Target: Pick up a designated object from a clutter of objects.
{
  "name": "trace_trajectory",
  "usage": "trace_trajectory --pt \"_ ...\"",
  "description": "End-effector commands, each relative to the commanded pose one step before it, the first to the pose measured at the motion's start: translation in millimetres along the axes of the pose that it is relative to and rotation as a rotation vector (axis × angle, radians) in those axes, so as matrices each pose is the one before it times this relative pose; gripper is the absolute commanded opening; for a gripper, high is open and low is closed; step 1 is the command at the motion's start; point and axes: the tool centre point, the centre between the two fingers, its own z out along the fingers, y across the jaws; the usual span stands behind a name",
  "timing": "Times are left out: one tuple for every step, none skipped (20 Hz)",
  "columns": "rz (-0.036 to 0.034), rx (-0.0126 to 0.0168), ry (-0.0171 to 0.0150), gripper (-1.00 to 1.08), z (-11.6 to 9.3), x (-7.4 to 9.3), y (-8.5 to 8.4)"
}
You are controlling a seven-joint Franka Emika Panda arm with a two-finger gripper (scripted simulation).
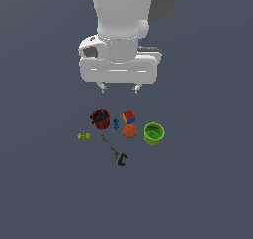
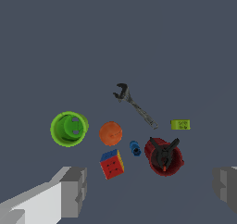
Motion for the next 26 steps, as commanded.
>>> trace_trajectory --pt "0.0 0.0 0.0 1.0 0.0 0.0 0.01" --pt "-0.00118 -0.00019 -0.00005 1.0 -0.09 -0.02 -0.21" --pt "-0.00355 -0.00052 -0.00017 1.0 -0.25 -0.05 -0.65" --pt "-0.00579 -0.00085 -0.00027 1.0 -0.41 -0.09 -1.03" --pt "-0.00805 -0.00118 -0.00038 1.0 -0.57 -0.11 -1.43" --pt "-0.0103 -0.00152 -0.00049 1.0 -0.73 -0.14 -1.84" --pt "-0.01158 -0.00172 -0.00056 1.0 -0.82 -0.14 -2.06" --pt "-0.00952 -0.00143 -0.00046 1.0 -0.68 -0.11 -1.7" --pt "-0.00715 -0.00108 -0.00035 1.0 -0.51 -0.07 -1.27" --pt "-0.00477 -0.00072 -0.00023 1.0 -0.34 -0.04 -0.85" --pt "-0.00241 -0.00037 -0.00012 1.0 -0.17 -0.02 -0.43" --pt "0.0 0.0 0.0 1.0 0.0 0.0 0.02" --pt "0.00205 0.00031 0.0001 1.0 0.15 0.02 0.36" --pt "0.00118 0.00018 0.00006 1.0 0.09 0.01 0.19" --pt "0.0 0.0 0.0 1.0 0.33 -0.03 0.04" --pt "-0.00137 0.00013 -0.00008 1.0 0.88 -0.08 -0.19" --pt "-0.00188 0.00012 -0.00011 1.0 1.4 -0.13 -0.25" --pt "-0.00228 0.0002 -0.00014 1.0 1.93 -0.19 -0.28" --pt "-0.0027 0.00028 -0.00017 1.0 2.44 -0.24 -0.33" --pt "-0.00318 0.00036 -0.0002 1.0 2.96 -0.31 -0.39" --pt "-0.00365 0.00043 -0.00023 1.0 3.48 -0.39 -0.44" --pt "-0.00419 0.0005 -0.00026 1.0 3.97 -0.48 -0.53" --pt "-0.00467 0.00055 -0.00029 1.0 4.43 -0.58 -0.56" --pt "-0.0053 0.00061 -0.00032 1.0 4.93 -0.7 -0.66" --pt "-0.00583 0.00066 -0.00035 1.0 5.39 -0.84 -0.72" --pt "-0.00635 0.00073 -0.00038 1.0 5.84 -0.98 -0.81"
